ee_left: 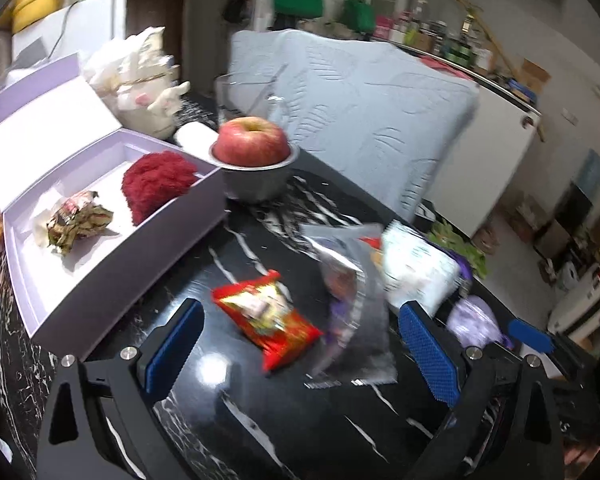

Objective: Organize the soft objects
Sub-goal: 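Grasp the purple brocade pouch with the right tool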

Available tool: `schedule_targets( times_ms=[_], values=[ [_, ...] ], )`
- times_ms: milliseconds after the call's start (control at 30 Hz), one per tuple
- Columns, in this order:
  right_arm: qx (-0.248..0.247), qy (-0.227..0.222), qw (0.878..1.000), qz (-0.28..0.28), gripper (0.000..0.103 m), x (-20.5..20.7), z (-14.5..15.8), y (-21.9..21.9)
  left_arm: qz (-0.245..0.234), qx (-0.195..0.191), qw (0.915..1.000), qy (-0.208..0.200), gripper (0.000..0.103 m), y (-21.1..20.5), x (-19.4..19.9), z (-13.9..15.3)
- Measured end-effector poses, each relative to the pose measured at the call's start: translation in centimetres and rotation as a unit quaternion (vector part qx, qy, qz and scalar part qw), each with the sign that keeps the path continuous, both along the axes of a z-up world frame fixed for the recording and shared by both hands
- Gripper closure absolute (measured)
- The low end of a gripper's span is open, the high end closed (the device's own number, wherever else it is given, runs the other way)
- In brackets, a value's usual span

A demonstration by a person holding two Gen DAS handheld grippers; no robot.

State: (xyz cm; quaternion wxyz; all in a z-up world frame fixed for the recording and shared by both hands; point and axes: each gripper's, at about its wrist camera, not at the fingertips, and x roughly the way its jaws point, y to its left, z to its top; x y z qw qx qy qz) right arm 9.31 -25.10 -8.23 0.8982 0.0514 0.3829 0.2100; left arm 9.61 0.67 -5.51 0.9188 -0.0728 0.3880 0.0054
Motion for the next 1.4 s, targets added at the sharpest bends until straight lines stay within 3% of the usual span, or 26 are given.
schedule_targets(
  times_ms=[233, 800, 933, 1133, 1233, 1400],
  values=[
    [-0.007, 0.002, 1.000, 0.004, 0.027, 1.5, -0.8, 0.7, 0.045, -0.015, 0.9988, 0.015, 0.004, 2.4, 1.7, -1.5],
    [0.016, 0.021, 0.999, 0.019, 0.027, 2.4, -1.4, 1.3, 0.044, -0.085, 0.9937, 0.059, 0.008, 4.5, 3.5, -4.5],
    [0.016, 0.020, 0.999, 0.027, 0.027, 2.1, -1.4, 1.7, 0.036, -0.087, 0.9938, 0.060, 0.022, 4.2, 3.6, -4.6],
    [0.018, 0.020, 0.999, 0.027, 0.030, 2.0, -1.5, 1.7, 0.027, -0.081, 0.9941, 0.066, 0.056, 4.0, 3.9, -4.7],
    [0.015, 0.022, 0.999, 0.029, 0.044, 1.8, -1.5, 1.8, 0.014, -0.077, 0.9944, 0.071, 0.059, 3.8, 3.7, -4.7],
    [0.023, 0.030, 0.999, 0.035, 0.053, 1.2, -1.4, 2.1, 0.007, -0.075, 0.9944, 0.074, 0.060, 3.8, 2.6, -4.6]
  ],
)
